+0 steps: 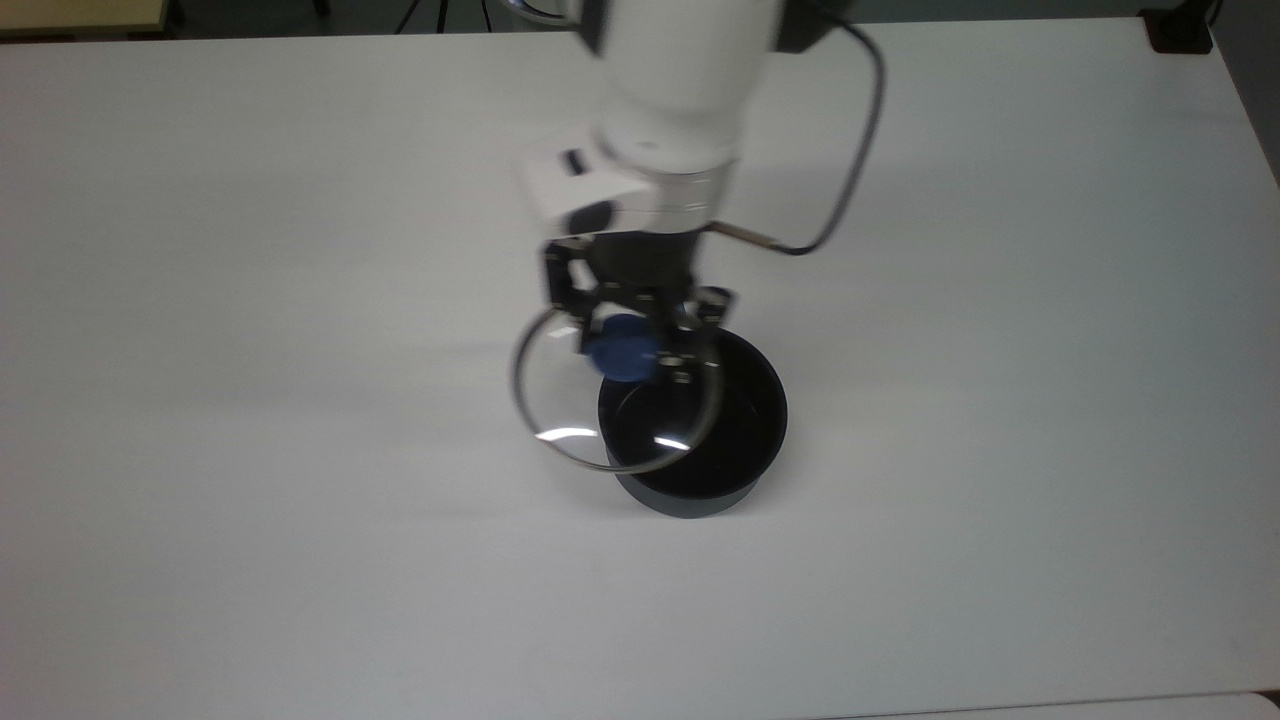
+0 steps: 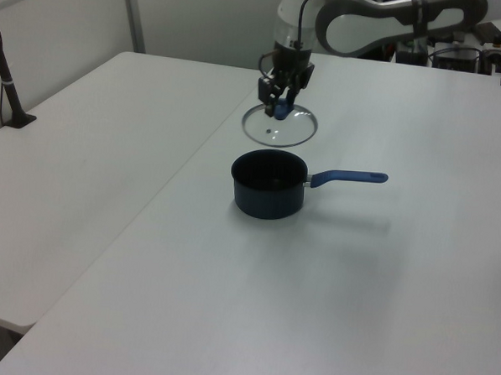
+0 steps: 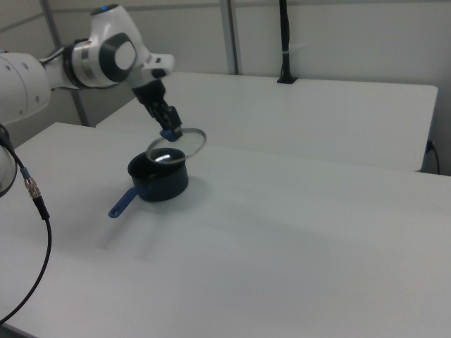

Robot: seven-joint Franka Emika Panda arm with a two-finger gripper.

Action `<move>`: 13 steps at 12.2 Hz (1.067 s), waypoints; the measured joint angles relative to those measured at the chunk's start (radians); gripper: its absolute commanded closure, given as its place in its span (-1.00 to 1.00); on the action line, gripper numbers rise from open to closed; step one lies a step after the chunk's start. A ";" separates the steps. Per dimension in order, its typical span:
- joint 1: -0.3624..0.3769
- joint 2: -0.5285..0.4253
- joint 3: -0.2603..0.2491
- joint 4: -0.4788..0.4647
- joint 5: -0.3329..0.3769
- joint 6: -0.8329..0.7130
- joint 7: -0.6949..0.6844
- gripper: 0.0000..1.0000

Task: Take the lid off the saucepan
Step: 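Carry the lid away from the saucepan and lower it to the table, then open the gripper to release the knob and raise it away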

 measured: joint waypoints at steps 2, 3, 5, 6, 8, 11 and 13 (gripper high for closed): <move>-0.100 -0.002 -0.001 -0.067 -0.001 -0.001 -0.088 0.38; -0.158 -0.001 -0.001 -0.093 -0.001 0.000 -0.133 0.38; -0.277 0.001 0.000 -0.141 0.000 0.017 -0.242 0.39; -0.327 0.004 0.001 -0.170 0.001 0.065 -0.279 0.39; -0.388 0.019 0.003 -0.245 0.001 0.199 -0.310 0.39; -0.425 0.056 0.009 -0.281 0.005 0.323 -0.310 0.35; -0.430 0.059 0.011 -0.281 0.007 0.333 -0.310 -0.17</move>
